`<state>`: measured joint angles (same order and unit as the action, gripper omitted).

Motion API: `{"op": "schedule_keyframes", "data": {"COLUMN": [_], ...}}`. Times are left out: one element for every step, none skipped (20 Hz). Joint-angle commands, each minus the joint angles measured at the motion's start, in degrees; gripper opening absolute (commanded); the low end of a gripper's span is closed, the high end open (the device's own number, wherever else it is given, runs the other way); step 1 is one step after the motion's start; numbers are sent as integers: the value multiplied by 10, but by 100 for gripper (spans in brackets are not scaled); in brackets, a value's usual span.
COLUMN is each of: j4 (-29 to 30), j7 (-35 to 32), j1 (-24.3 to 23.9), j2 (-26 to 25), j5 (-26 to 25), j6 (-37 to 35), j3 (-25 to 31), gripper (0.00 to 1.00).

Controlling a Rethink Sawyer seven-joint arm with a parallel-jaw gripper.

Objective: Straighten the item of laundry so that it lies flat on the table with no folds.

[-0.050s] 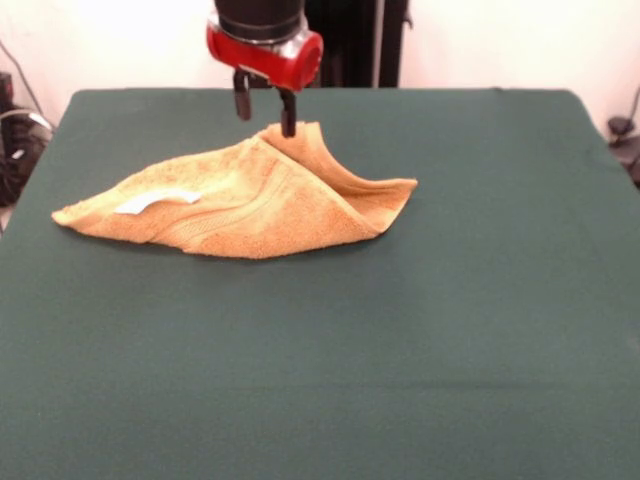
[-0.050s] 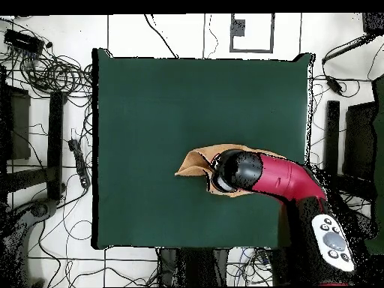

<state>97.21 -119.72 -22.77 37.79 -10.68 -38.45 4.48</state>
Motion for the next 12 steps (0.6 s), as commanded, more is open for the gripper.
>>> {"op": "schedule_keyframes", "data": {"j4": [45, 48, 57, 63, 71, 74, 83, 85, 88, 88, 86, 87], "j7": [18, 5, -10, -23, -36, -45, -54, -55, -53, -50, -49, -51], "j1": [20, 26, 32, 37, 43, 49, 53, 52, 50, 46, 44, 43], "j2": [-51, -47, -40, -36, -29, -25, -19, -20, -22, -28, -34, -39], "j5": [7, 10, 15, 21, 26, 30, 36, 40, 41, 44, 43, 45], "j6": [47, 47, 49, 51, 54, 55, 58, 59, 61, 63, 66, 68], "j3": [100, 98, 95, 94, 92, 91, 91, 95, 99, 103, 102, 99], "gripper": [100, 100, 100, 100, 100, 100, 100, 100, 100, 100, 100, 100]}}
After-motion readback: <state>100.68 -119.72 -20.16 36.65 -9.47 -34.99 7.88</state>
